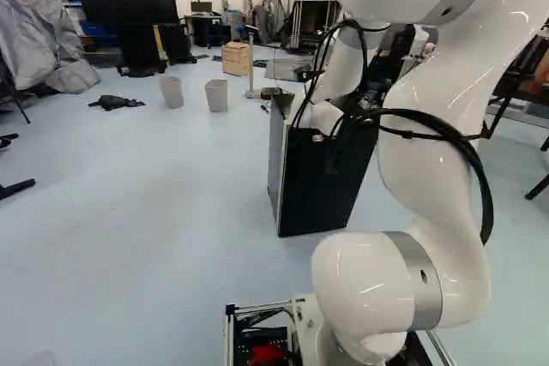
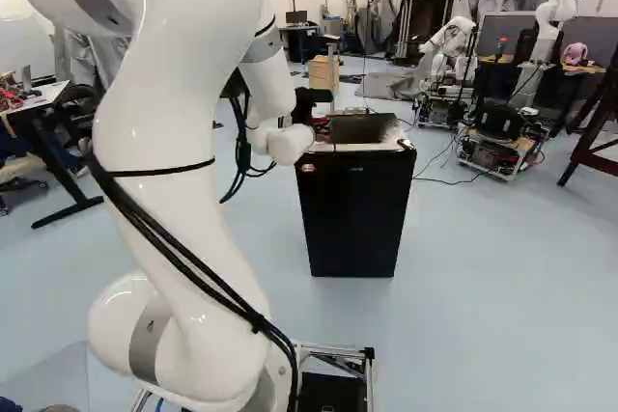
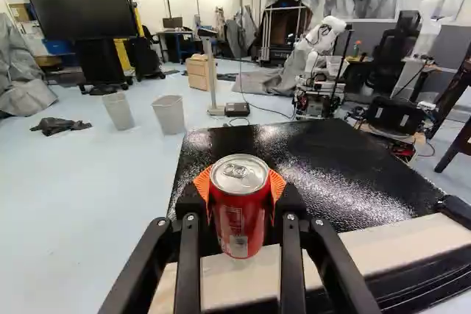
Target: Grab a drink from the fridge
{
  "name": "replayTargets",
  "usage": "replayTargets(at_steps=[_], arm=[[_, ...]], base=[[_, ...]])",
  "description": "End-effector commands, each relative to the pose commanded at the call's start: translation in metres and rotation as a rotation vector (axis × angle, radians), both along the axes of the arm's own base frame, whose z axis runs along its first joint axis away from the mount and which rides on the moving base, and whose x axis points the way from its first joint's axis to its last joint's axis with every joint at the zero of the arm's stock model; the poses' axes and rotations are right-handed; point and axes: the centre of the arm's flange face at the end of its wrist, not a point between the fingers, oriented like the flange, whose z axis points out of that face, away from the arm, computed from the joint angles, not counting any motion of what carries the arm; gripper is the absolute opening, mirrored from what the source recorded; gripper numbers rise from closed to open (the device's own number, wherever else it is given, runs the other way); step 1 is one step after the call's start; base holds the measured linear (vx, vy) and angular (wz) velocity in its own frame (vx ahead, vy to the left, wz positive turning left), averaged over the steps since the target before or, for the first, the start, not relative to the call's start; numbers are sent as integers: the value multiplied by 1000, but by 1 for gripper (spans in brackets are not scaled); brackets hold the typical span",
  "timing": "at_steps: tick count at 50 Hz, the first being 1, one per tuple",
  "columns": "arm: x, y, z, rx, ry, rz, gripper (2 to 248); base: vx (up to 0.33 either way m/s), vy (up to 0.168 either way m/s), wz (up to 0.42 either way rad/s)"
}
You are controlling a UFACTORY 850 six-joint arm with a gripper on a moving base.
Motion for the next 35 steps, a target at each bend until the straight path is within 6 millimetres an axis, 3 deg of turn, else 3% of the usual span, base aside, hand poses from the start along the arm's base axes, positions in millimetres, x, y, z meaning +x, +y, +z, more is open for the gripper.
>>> replayTargets(at_steps=[35], arm=[[-2,0,36,-8,-68,0,98]], base=[[0,0,0]])
